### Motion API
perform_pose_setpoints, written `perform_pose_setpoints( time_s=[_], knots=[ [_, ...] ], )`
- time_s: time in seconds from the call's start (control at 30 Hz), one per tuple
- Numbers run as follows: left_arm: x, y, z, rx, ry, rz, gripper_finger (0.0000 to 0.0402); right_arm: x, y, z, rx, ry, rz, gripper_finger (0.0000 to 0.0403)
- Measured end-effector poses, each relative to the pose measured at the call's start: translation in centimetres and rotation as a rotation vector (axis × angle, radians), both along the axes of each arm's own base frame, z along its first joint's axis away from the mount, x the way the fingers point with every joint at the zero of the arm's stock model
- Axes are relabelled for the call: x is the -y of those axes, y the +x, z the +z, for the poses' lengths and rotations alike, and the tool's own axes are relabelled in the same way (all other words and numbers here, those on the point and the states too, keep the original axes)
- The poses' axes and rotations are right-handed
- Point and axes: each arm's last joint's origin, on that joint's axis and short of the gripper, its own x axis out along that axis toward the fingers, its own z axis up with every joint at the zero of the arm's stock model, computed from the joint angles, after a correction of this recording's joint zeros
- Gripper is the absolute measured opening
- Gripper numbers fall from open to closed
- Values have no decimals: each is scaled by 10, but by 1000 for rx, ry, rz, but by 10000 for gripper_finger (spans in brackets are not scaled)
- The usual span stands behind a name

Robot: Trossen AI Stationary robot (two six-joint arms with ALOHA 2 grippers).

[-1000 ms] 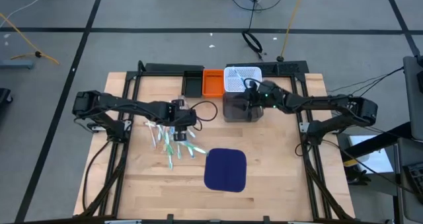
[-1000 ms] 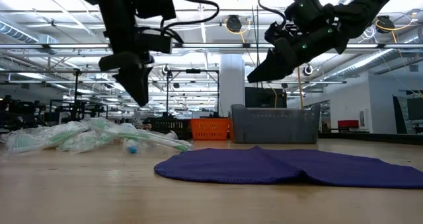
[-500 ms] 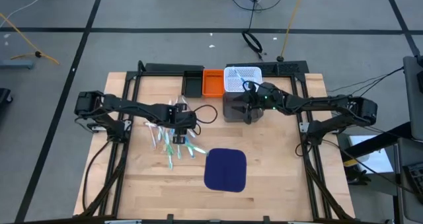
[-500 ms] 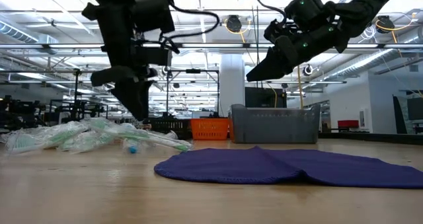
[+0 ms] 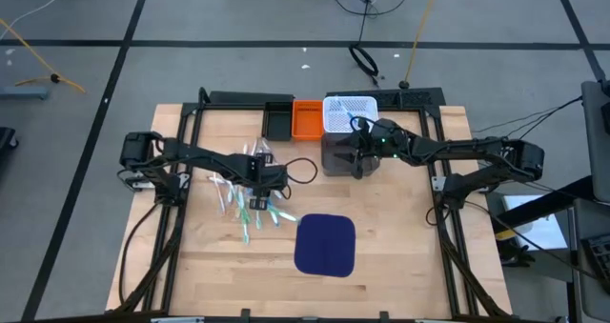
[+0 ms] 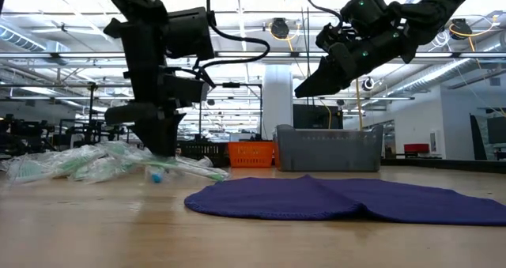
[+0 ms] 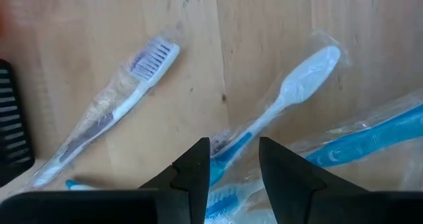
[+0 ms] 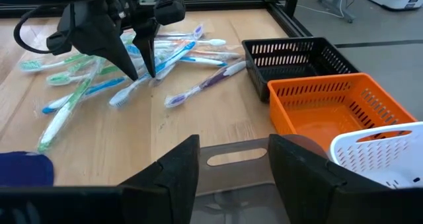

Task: Pick & Place Toothbrushes
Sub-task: Put the blue toothbrush into the white basket

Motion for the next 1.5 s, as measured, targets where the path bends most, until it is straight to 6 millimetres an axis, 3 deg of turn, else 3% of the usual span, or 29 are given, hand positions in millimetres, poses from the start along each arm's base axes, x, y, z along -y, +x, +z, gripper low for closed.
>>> perform_pose_setpoints(
  time_s=[0.27,0.43,0.63,0.83,1.1,1.5],
  knots=[
    [0,0,1,22,-8,64,10,0,0,0,-1,1,0,169],
    [0,3,8,24,12,105,2,0,0,0,-2,1,0,166],
    [5,16,40,34,79,141,1,0,0,0,-4,2,0,166],
    [9,36,75,167,98,153,0,0,0,0,-4,3,0,166],
    [12,48,118,356,113,183,0,0,0,-1,-7,5,2,166],
    [14,65,149,614,87,160,0,-18,9,8,90,-14,70,166]
  ],
)
